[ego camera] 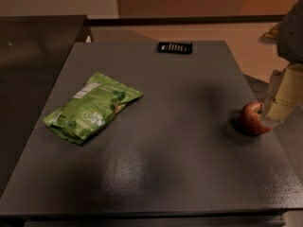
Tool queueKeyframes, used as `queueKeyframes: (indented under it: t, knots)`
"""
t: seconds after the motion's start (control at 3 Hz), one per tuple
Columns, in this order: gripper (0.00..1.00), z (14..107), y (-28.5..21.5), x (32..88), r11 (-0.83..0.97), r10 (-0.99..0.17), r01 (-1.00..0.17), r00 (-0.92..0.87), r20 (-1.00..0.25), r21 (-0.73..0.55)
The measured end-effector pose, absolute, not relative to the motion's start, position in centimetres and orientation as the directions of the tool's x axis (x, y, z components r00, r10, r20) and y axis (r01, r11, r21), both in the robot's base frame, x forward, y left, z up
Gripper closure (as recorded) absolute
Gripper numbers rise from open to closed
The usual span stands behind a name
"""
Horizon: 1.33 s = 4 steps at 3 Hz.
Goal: Pick rxbar chocolate
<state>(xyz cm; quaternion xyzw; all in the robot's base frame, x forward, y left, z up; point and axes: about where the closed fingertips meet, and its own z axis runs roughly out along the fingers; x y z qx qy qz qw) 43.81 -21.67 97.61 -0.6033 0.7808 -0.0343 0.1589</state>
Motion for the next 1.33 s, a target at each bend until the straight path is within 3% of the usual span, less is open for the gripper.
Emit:
queueKeyframes:
  t: [0.67, 1.33]
  knots:
    - [0.0, 97.8, -20.9, 45.4, 0.282, -0.942, -0.921, -0.213, -0.259, -0.267]
    - [0.0, 96.8, -18.8, 53.5, 0.32, -0.886, -0.906, -0.182, -0.427, -0.276]
